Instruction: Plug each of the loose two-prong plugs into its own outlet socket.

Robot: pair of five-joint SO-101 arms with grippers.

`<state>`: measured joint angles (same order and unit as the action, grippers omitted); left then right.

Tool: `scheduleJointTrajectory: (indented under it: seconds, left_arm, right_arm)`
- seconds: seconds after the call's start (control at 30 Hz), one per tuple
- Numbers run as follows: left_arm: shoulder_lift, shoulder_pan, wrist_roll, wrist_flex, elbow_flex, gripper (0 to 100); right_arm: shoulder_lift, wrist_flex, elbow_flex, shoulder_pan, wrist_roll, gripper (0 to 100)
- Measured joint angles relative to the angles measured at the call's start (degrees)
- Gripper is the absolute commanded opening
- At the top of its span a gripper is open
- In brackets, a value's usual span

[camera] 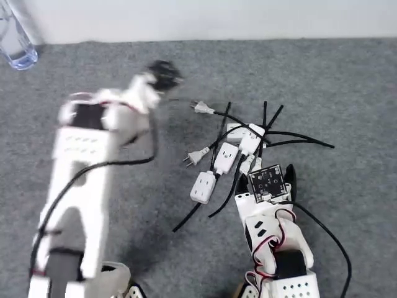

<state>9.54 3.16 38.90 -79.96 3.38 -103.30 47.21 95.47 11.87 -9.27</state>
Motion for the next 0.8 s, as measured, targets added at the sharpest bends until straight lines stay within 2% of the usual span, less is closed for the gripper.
scheduleJointTrajectory:
  seconds: [0.2,0.4,0.5,0.6,0.7,0.8]
  left_arm:
    - [11.7,-17.4,1.1,-0.9,0.3,1]
    - [13.0,-33.9,10.0,0.1,11.2,1]
    - [13.0,-41.8,10.6,6.3,20.2,1]
    - [13.0,-48.7,10.6,17.1,29.5,1]
    - [13.0,-52.5,9.4,28.1,38.4,1]
    - [13.0,-53.3,4.5,33.9,44.6,1]
  right_arm:
    - [0.0,0.5,0.0,0.0,0.0,37.9]
    - [0.0,0.5,0.0,0.0,0.0,37.9]
    - [0.0,0.6,0.0,0.0,0.0,37.9]
    - [0.0,1.1,0.0,0.0,0.0,37.9]
    - [0.0,1.2,0.0,0.1,0.0,37.9]
    - [0.0,1.2,0.0,0.1,0.0,37.9]
